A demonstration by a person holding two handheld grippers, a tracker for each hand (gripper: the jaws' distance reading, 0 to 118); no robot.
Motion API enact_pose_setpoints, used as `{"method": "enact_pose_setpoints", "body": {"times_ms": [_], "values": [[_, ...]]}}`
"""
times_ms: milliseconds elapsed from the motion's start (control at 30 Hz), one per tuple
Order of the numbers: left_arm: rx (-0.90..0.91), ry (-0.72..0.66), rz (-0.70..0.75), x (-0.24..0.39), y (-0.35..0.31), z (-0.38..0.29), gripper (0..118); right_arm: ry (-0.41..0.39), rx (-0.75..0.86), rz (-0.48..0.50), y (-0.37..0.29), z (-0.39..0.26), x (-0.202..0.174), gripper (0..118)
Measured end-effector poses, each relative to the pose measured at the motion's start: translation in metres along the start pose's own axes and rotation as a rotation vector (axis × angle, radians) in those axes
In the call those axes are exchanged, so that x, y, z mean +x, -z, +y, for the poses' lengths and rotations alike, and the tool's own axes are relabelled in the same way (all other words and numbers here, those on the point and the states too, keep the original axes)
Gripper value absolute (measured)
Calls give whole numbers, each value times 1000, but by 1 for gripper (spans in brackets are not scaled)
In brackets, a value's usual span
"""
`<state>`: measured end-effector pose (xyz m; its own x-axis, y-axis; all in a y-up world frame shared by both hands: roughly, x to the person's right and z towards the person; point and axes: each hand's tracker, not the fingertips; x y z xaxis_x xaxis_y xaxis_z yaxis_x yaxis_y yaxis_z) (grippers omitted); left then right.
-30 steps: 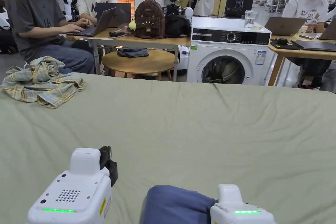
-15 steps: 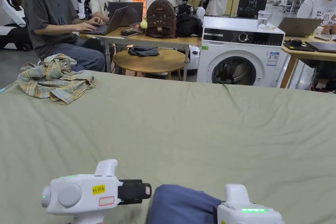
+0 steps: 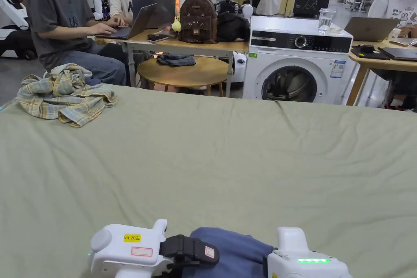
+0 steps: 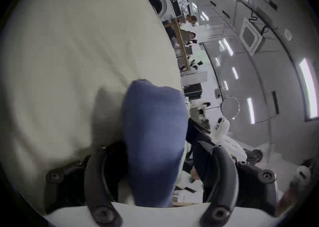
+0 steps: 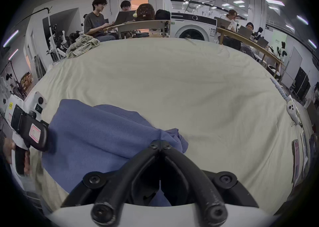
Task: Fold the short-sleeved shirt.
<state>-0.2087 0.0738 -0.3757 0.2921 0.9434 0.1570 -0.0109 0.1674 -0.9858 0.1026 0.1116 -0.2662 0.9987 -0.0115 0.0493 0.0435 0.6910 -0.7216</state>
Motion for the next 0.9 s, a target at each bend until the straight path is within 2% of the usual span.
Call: {"method": "enact_pose_setpoints", "body": {"times_ms": [67,100,133,167,200,233,267,300,400,667,900], "values": [[8,0,-20,9,11,-8,77,0,1,-1,0,0,0,0],[11,5,-27,11,15,-9,63,1,1,-1,-1,0,0,0],[12,29,-11,14,19,-11,40,0,2,-1,0,0,0,0],[21,59,48,7,23,-8,27,0,2,-2,0,0,0,0],[13,96,165,10,27,-9,25,3,4,-1,-1,-1,1,0],[11,85,191,9,28,-10,25,9,7,14,-2,-1,2,0],[25,11,112,4,20,-9,25,10,13,12,-2,-2,2,0],[33,4,88,9,16,-9,23,10,15,13,-2,-2,1,0],[39,60,138,21,20,-14,19,1,21,5,-4,-3,-2,0],[35,61,163,22,16,-7,19,-21,23,-5,-6,-1,-3,0],[35,93,227,40,-9,2,19,-20,126,9,-30,14,-8,0]]}}
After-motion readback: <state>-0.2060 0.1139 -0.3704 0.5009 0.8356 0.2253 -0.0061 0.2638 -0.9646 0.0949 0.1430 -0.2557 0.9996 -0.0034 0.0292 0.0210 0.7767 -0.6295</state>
